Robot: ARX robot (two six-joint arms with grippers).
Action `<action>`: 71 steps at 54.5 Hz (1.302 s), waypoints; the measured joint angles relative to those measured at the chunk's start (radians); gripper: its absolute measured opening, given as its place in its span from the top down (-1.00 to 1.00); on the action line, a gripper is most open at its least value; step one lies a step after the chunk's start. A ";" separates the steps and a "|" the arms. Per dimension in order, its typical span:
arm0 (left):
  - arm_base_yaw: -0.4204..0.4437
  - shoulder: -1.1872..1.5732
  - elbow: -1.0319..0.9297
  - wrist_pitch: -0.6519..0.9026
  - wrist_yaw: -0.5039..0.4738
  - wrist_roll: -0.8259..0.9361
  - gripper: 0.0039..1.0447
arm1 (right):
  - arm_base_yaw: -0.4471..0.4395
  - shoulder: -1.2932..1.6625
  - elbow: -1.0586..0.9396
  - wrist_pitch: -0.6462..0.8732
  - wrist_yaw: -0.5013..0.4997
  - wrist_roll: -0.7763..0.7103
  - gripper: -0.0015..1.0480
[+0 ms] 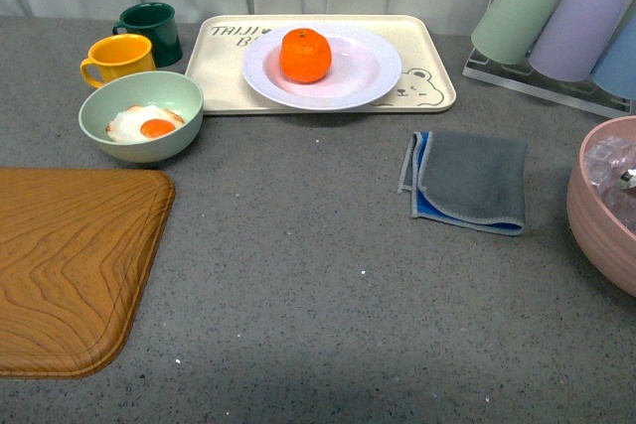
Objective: Place orange and plate with both arms
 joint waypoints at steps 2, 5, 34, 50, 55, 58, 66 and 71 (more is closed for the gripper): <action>0.000 0.000 0.000 0.000 0.000 0.000 -0.88 | -0.005 -0.033 -0.026 -0.006 -0.003 0.000 0.98; 0.000 0.000 0.000 0.000 0.000 0.000 -0.88 | -0.011 -0.072 -0.058 -0.017 -0.008 0.000 0.98; 0.000 0.000 0.000 0.000 0.000 0.000 -0.88 | -0.076 -0.592 -0.265 -0.337 -0.072 0.000 0.98; 0.000 0.000 0.000 0.000 0.000 0.000 -0.88 | -0.076 -0.814 -0.313 -0.506 -0.075 0.000 0.98; 0.000 0.000 0.000 0.000 0.000 0.000 -0.88 | -0.076 -0.885 -0.323 -0.566 -0.075 0.000 0.98; 0.000 0.000 0.000 0.000 0.000 0.000 -0.88 | -0.076 -0.931 -0.327 -0.607 -0.075 0.000 0.98; 0.000 0.000 0.000 0.000 0.000 0.000 -0.88 | -0.076 -1.026 -0.332 -0.690 -0.075 0.000 0.98; 0.000 0.000 0.000 0.000 0.000 0.000 -0.88 | -0.076 -1.077 -0.335 -0.735 -0.075 0.000 0.98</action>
